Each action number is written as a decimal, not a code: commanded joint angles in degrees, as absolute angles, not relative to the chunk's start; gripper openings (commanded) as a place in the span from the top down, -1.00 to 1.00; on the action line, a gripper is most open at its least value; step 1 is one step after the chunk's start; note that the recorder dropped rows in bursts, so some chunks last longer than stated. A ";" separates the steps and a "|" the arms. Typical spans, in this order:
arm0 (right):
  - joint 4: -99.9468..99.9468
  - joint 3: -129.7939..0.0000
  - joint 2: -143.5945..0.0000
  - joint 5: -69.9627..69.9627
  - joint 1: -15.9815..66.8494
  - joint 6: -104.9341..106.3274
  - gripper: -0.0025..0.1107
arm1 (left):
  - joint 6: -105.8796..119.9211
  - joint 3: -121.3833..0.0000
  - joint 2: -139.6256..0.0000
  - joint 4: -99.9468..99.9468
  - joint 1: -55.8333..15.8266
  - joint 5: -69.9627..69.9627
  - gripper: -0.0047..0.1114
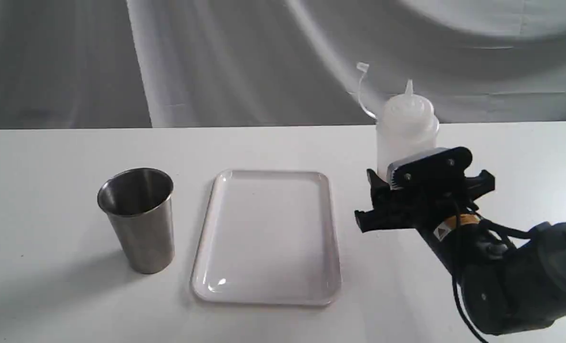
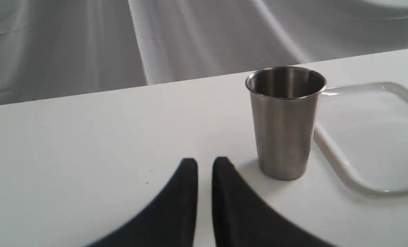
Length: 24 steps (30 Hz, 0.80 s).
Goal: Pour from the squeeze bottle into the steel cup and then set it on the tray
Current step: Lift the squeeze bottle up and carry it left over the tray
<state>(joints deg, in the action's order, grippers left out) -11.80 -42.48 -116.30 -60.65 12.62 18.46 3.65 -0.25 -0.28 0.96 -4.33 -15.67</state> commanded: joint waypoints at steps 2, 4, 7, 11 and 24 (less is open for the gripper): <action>-10.91 -42.48 -110.07 -57.56 12.63 19.67 0.96 | 3.48 0.00 0.00 1.09 -4.66 -15.22 0.78; -10.91 -42.48 -107.33 -54.99 12.76 19.67 0.96 | 3.48 0.00 0.00 1.09 -4.66 -15.22 0.78; -10.62 -42.48 -103.72 -52.28 12.98 19.67 0.96 | 3.48 0.00 0.00 1.09 -4.66 -15.22 0.78; -10.04 -43.91 -99.54 -46.45 14.18 21.00 0.96 | 3.48 0.00 0.00 1.09 -4.66 -15.22 0.78; -9.71 -57.02 -96.30 -25.28 18.83 27.45 0.96 | 3.48 0.00 0.00 1.09 -4.66 -15.22 0.78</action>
